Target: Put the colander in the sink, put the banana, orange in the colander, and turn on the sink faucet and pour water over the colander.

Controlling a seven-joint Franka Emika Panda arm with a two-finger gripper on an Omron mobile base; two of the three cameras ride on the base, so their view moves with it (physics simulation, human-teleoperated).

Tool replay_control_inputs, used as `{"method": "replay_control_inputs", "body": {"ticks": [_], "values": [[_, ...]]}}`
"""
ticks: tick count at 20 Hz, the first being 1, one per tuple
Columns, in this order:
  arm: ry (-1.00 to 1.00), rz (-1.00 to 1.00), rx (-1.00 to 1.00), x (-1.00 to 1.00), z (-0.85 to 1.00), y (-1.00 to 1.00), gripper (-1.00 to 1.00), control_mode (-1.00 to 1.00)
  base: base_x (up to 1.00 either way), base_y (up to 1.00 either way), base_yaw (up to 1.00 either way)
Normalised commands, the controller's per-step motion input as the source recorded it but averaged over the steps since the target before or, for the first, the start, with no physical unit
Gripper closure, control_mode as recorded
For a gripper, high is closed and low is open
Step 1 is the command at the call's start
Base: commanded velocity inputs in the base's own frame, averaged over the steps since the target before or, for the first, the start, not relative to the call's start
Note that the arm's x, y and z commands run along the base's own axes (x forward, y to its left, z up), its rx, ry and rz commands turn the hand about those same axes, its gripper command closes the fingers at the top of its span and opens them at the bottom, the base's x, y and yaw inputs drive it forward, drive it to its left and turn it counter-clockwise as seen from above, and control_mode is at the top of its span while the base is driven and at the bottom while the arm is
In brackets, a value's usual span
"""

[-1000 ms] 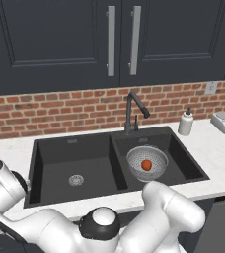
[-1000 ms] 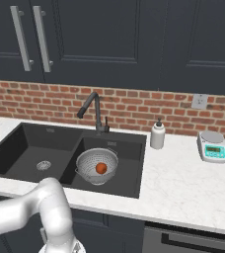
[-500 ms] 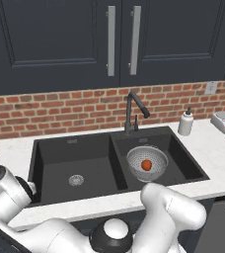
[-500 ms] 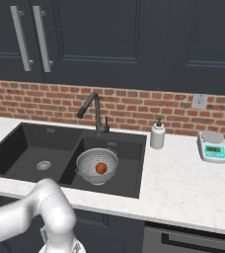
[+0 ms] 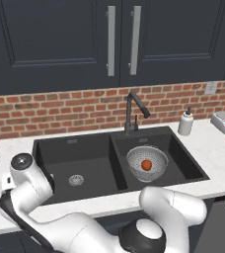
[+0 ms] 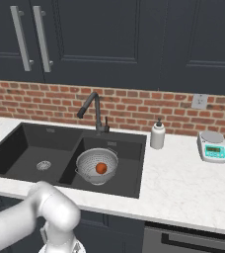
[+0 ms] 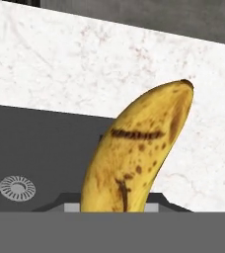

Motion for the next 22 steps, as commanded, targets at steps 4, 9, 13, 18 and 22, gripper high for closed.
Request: {"method": "replay_control_inputs", "body": {"ticks": [4, 9, 13, 18, 22], "values": [[0.00, 0.01, 0.00, -0.39, 0.80, -0.32, 1.00, -1.00, 0.00, 0.00, 0.00], [0.00, 0.06, -0.02, -0.51, 0.61, -0.18, 1.00, -1.00, 0.00, 0.00, 0.00], [0.00, 0.04, 0.00, -0.45, 0.54, -0.48, 1.00, -1.00, 0.00, 0.00, 0.00], [0.02, 0.02, 0.00, -0.23, 0.36, -0.72, 1.00, -1.00, 0.00, 0.00, 0.00], [0.14, 0.00, 0.08, 0.04, 0.07, -1.00, 1.00, -1.00, 0.00, 0.00, 0.00]]}}
